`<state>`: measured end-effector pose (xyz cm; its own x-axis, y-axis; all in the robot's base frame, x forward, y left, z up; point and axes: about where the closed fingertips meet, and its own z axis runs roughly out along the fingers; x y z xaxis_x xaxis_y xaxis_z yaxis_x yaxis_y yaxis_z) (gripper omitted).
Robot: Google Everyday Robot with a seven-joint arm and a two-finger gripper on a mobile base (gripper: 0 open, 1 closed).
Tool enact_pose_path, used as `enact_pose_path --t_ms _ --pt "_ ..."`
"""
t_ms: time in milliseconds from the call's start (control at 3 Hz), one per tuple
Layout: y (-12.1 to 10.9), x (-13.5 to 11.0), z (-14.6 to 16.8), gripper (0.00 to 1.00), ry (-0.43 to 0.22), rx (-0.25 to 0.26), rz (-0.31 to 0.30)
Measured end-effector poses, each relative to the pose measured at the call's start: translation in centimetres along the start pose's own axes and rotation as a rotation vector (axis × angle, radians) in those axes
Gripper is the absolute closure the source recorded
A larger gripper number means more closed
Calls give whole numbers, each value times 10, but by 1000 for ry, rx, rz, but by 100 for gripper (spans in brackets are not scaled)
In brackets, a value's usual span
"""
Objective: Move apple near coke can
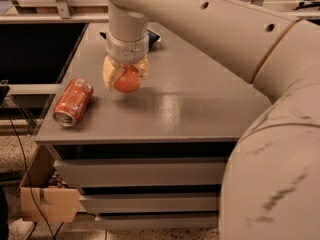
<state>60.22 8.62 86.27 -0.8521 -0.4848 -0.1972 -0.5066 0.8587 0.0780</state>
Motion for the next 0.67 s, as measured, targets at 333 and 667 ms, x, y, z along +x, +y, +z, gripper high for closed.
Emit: enact_pose_path --t_ms 333,667 --pt "1 -2 -3 0 -5 -46 1" --pt "3 -4 -4 0 -9 -90 -4"
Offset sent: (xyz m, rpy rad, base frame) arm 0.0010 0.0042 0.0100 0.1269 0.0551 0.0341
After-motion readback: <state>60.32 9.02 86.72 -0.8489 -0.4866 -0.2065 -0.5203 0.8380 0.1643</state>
